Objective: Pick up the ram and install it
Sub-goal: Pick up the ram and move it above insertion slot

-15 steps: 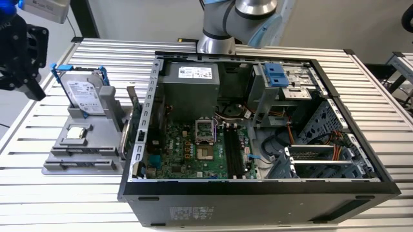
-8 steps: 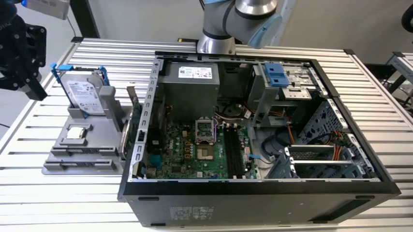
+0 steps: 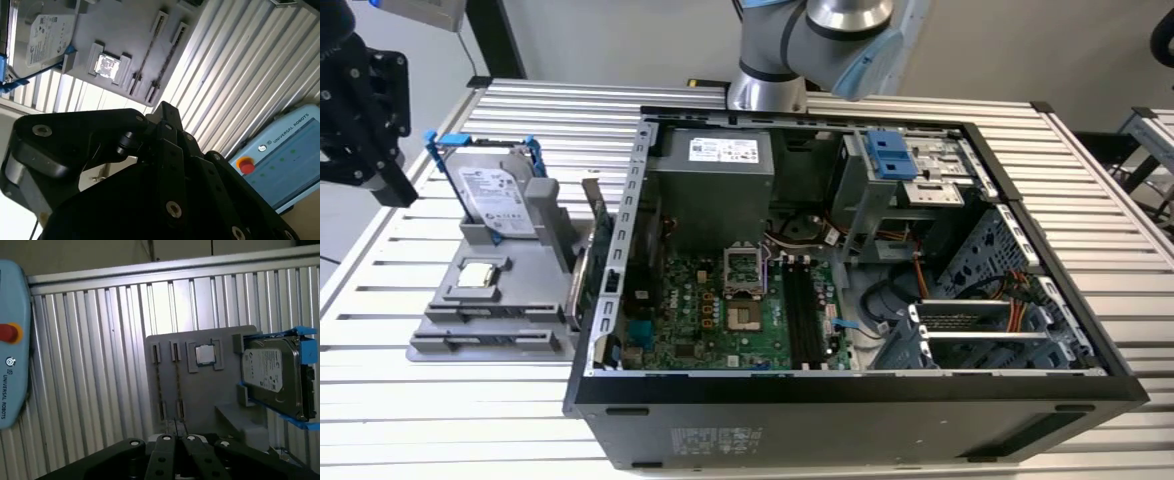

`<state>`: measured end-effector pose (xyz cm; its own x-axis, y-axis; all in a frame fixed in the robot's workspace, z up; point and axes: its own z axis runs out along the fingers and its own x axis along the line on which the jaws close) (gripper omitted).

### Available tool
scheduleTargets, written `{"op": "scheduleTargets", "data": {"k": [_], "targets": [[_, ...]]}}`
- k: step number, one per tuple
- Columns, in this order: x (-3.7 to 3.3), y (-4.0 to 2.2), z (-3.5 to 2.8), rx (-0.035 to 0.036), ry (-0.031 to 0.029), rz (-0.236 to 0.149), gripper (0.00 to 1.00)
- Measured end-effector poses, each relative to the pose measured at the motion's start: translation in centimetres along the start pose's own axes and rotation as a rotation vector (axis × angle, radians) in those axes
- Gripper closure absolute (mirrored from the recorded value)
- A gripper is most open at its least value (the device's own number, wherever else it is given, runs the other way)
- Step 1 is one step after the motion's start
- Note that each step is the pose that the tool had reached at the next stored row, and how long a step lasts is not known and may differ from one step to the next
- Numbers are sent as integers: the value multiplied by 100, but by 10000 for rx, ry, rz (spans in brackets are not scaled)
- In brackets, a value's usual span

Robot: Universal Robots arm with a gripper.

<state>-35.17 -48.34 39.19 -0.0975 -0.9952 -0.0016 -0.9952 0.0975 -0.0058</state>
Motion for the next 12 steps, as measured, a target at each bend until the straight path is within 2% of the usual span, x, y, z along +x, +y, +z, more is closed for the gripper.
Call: {"op": "scheduleTargets", "data": {"k": [7,12], "targets": [[-1,0,0,0,-4,-636,100],[-1,0,1,-1,-8,-748,100]]}}
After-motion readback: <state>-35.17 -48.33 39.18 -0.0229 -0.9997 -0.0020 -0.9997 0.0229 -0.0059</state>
